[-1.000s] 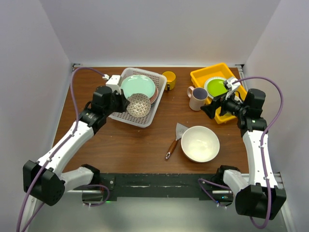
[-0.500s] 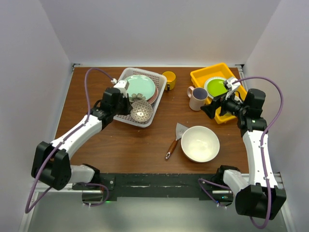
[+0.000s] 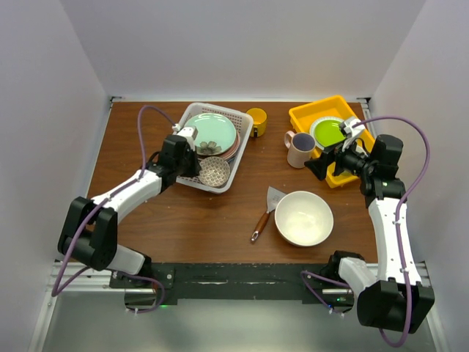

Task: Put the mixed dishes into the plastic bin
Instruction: Place the bowl in the plastic bin.

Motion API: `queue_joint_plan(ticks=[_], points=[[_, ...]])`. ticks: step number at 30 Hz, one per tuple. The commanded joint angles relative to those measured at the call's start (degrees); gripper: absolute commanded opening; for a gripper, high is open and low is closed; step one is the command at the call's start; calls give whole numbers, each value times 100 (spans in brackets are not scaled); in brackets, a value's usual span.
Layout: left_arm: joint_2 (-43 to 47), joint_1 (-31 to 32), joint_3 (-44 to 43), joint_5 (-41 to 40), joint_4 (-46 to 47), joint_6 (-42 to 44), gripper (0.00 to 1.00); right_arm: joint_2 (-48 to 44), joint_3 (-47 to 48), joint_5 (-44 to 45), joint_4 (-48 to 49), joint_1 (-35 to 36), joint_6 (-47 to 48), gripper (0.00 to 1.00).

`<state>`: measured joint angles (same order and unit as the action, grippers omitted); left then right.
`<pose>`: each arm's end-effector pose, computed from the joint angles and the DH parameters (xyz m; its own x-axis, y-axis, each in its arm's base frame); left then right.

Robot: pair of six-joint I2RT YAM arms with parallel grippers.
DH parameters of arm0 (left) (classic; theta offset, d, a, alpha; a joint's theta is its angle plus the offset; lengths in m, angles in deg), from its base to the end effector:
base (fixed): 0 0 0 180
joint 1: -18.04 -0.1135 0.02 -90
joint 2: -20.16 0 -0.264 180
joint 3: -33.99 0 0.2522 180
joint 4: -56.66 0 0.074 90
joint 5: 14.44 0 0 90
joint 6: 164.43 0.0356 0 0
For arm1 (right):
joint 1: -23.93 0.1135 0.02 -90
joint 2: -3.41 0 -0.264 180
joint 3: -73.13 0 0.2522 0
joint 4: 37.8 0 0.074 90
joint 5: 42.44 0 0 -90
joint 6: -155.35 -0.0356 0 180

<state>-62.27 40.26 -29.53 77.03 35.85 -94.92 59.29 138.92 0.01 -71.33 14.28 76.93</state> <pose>0.2849 -0.1174 0.2234 -0.6929 -0.0950 -0.7148 0.1642 0.9445 -0.2846 0.2116 -0.0093 0.3362 -0.2759 -0.0905 -0.9569 -0.6214 0.7764 0.1057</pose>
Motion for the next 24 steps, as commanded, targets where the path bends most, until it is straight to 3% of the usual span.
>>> queue_joint_plan(ticks=[1, 4, 14, 19, 24], points=[[-45, 46, 10, 213, 397, -166, 5, -51, 79, -132, 8, -11, 73, 98], [17, 46, -16, 178, 336, -148, 13, -51, 79, -132, 8, -11, 73, 98], [702, 46, -87, -60, 2, -34, 61, -42, 79, -123, 0, -11, 99, 98], [1193, 46, -104, -130, -139, 97, 74, -33, 70, -132, 8, -11, 126, 98], [1738, 37, -122, -269, -271, 282, 81, -15, 53, -132, 17, -11, 170, 98]])
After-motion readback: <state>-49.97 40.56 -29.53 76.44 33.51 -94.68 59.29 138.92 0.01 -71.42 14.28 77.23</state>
